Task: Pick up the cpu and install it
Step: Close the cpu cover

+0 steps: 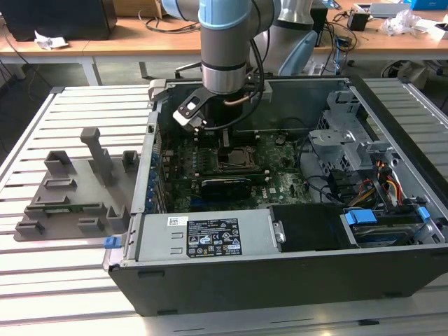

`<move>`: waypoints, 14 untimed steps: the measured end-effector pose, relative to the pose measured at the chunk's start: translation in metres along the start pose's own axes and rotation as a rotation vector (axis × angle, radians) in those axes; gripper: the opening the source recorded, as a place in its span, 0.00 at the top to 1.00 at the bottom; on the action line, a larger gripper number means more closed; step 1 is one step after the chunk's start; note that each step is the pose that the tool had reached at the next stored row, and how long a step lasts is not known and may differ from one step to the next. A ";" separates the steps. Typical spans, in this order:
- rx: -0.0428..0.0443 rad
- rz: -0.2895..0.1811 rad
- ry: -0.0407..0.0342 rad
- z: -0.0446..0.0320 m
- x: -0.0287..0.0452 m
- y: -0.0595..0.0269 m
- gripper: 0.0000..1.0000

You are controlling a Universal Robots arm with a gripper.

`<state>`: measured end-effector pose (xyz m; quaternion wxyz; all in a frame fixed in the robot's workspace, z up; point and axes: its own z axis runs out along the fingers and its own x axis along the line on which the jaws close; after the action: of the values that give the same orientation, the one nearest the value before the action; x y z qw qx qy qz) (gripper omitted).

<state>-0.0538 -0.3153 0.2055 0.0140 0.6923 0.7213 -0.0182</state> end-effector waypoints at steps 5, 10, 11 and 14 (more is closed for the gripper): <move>0.0007 0.000 -0.0007 0.0021 0.0017 0.0004 0.89; 0.0026 -0.001 -0.0002 0.0020 0.0009 0.0219 0.89; 0.0030 -0.001 0.0001 0.0016 0.0009 0.0237 0.89; 0.0100 -0.001 0.0006 -0.0074 0.0003 0.0275 0.89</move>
<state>-0.0263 -0.3136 0.2127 0.0103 0.6919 0.7216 -0.0216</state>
